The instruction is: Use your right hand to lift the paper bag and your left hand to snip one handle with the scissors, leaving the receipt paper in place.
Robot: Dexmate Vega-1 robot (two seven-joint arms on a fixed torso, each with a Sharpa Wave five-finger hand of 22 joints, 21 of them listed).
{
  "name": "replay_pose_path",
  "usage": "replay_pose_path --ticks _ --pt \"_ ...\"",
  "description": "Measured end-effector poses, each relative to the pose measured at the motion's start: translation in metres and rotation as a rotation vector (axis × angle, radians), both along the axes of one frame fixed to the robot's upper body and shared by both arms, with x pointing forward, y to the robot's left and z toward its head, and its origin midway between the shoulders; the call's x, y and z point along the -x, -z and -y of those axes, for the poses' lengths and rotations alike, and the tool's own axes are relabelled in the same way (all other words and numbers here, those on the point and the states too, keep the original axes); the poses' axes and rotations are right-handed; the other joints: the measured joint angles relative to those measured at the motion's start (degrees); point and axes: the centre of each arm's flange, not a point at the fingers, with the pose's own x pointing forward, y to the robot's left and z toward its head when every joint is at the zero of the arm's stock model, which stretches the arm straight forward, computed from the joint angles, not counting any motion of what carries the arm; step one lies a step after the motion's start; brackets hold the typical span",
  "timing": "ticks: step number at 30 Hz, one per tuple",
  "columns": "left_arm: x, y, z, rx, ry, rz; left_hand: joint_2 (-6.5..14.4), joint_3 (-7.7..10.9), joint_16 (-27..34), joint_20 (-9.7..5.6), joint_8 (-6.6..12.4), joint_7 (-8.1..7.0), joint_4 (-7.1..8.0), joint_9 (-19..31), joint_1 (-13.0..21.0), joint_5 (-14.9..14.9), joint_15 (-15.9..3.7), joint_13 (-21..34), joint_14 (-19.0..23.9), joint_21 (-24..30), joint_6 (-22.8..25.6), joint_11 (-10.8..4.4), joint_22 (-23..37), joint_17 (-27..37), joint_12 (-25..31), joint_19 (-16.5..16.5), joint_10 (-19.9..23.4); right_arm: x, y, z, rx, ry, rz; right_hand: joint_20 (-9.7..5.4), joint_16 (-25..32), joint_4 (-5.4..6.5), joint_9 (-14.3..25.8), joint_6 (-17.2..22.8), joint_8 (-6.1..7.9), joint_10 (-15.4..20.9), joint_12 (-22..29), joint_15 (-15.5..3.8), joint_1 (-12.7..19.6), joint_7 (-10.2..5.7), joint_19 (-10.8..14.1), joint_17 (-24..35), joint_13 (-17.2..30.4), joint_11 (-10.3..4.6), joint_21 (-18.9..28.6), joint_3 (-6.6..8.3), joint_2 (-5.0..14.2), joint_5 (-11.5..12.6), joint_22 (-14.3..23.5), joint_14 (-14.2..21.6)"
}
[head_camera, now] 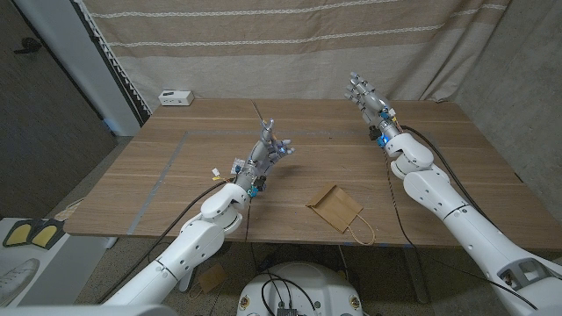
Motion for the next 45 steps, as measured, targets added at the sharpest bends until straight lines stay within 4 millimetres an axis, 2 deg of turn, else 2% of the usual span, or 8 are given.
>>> replay_pose_path --ticks 4,9,13,19,25,32,38,45 --pt "-0.0001 0.0000 -0.0030 -0.019 -0.001 0.001 -0.7 0.23 -1.6 0.03 -0.13 -0.15 0.23 0.8 -3.2 -0.3 0.34 -3.4 -2.7 -0.6 -0.2 -0.50 -0.1 -1.2 -2.6 0.0 0.2 0.0014 -0.0011 0.0007 -0.002 0.004 0.006 0.00 0.0 0.00 0.0 0.0 0.00 0.0 0.0 0.00 0.0 0.00 0.0 0.0 0.0 0.00 0.0 0.00 0.00 0.0 0.0 0.0" --pt "-0.0001 -0.0007 -0.0056 -0.036 0.004 0.007 -0.9 -0.57 -5.2 0.30 -1.16 -1.15 1.02 1.3 -4.9 -0.3 2.32 -7.6 -8.9 -1.0 -2.8 -4.93 0.0 -3.6 -7.6 -1.2 -3.9 0.0029 -0.0012 0.0015 -0.005 0.008 0.010 0.21 0.0 0.00 0.0 0.0 0.00 0.0 0.0 0.00 0.0 0.00 0.2 -0.2 0.0 0.00 0.0 0.00 0.00 0.0 0.0 0.0" --pt "0.0001 -0.0008 -0.0065 -0.048 0.012 0.010 -0.6 -0.48 -10.1 0.39 -2.74 -0.74 0.90 0.0 -6.1 -0.2 4.04 -13.2 -15.0 -1.7 -7.2 -8.53 0.2 -8.4 -15.7 -2.2 -13.9 0.0040 -0.0004 0.0021 -0.007 0.011 0.010 0.21 0.0 0.00 0.0 0.0 0.00 0.0 0.0 0.00 0.0 0.00 0.2 -0.3 0.0 0.00 0.0 0.00 0.00 0.0 0.0 0.0" --pt "0.0011 -0.0002 -0.0061 -0.060 0.032 0.012 -0.3 -0.24 -14.1 0.62 -3.18 -1.87 0.66 -1.4 -6.2 0.3 5.18 -18.4 -20.1 -2.1 -7.6 -9.64 0.5 -13.0 -23.9 -3.1 -24.3 0.0055 0.0005 0.0026 -0.008 0.013 0.012 0.21 0.0 0.00 0.0 0.0 0.00 0.0 0.0 0.00 0.0 0.00 0.2 -0.3 -0.2 0.00 0.0 0.00 0.00 0.0 0.0 0.0" --pt "0.0022 0.0014 -0.0039 -0.063 0.048 0.011 0.3 -0.12 -15.0 0.62 -3.18 -1.87 0.54 -1.8 -6.2 0.6 5.24 -20.4 -21.2 -2.1 -7.6 -9.72 0.5 -14.6 -26.0 -3.1 -25.5 0.0067 0.0007 0.0026 -0.009 0.012 0.014 0.21 0.0 0.00 0.0 0.0 0.00 0.0 0.0 0.00 0.0 0.00 0.2 -0.3 -0.3 0.00 -0.3 0.00 0.00 0.0 0.0 0.0" --pt "0.0035 0.0029 -0.0008 -0.054 0.062 0.014 3.3 1.21 -15.8 0.40 -3.17 0.61 -0.45 -3.1 -3.1 2.1 5.31 -26.3 -19.4 -0.9 -8.7 -9.98 1.1 -19.5 -28.3 -2.9 -15.6 0.0075 0.0014 0.0025 -0.009 0.013 0.014 0.20 0.2 0.00 0.0 0.0 0.00 0.0 0.0 0.00 0.0 0.00 0.2 -0.3 -0.3 0.00 -0.3 0.00 0.00 0.0 0.0 0.0" --pt "0.0038 0.0037 0.0003 -0.039 0.062 0.018 4.8 1.69 -15.3 0.21 -1.27 -2.17 -0.57 -3.0 0.5 2.6 4.61 -32.8 -14.8 0.5 -6.7 -9.46 1.3 -23.9 -30.7 -1.6 -5.0 0.0080 0.0020 0.0027 -0.009 0.013 0.014 0.20 0.2 0.00 -0.3 0.0 0.00 0.0 0.0 0.00 0.0 0.00 0.2 -0.5 -0.3 0.00 -0.3 0.00 0.00 0.0 0.0 0.0" --pt "0.0041 0.0044 0.0009 -0.026 0.047 0.021 5.7 1.69 -12.9 0.21 -0.38 -4.46 -0.57 -2.5 2.8 3.0 3.33 -36.9 -10.3 1.4 -6.1 -6.23 1.5 -24.2 -32.0 -1.0 1.1 0.0085 0.0025 0.0031 -0.010 0.014 0.014 0.20 0.2 -0.18 -0.3 0.0 0.00 0.0 0.0 0.00 0.0 0.00 0.2 -0.5 -0.3 0.00 -0.5 0.18 0.00 0.0 0.0 0.0"
